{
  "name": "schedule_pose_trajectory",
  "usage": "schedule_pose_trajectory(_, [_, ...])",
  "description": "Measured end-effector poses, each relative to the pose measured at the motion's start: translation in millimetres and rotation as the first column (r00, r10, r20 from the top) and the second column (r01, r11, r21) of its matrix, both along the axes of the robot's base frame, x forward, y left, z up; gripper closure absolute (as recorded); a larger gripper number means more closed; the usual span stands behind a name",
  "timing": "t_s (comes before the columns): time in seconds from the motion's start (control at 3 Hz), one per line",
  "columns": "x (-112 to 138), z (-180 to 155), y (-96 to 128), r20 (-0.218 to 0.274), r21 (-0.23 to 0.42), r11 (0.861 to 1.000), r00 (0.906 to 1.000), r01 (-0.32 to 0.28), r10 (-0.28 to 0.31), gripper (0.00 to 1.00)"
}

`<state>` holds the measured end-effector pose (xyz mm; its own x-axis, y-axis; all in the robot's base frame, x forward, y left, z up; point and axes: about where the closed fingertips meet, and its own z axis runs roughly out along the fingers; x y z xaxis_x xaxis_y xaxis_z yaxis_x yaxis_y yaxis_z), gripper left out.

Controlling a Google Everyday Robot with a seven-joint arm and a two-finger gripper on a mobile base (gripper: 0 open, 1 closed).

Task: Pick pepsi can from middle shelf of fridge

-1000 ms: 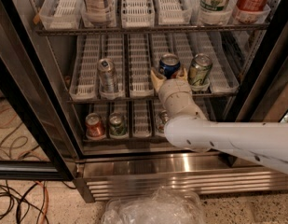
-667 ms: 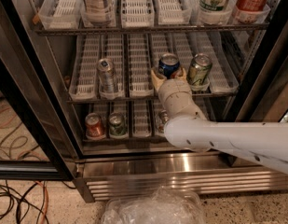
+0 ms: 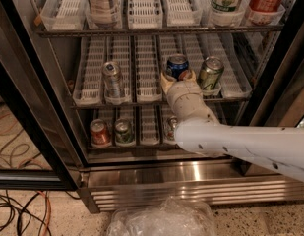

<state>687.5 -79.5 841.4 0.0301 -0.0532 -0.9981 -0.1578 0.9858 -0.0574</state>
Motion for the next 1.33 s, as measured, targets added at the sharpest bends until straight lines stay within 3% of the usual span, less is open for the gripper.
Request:
schedule_pose_trajectory(0.67, [-9.6, 63.7, 3.1, 0.009, -0.024, 0.998, 0.9981, -0.061, 0.062, 1.0])
schedule_pose_trajectory(1.0, [-36.7, 82.5, 9.4, 0.013, -0.034, 0.993, 0.9933, -0.115, 0.115, 1.0])
schedule_pose_trajectory(1.33, [-75.6, 69.5, 18.7, -0.047, -0.044, 0.979, 0.9789, -0.201, 0.199, 1.0])
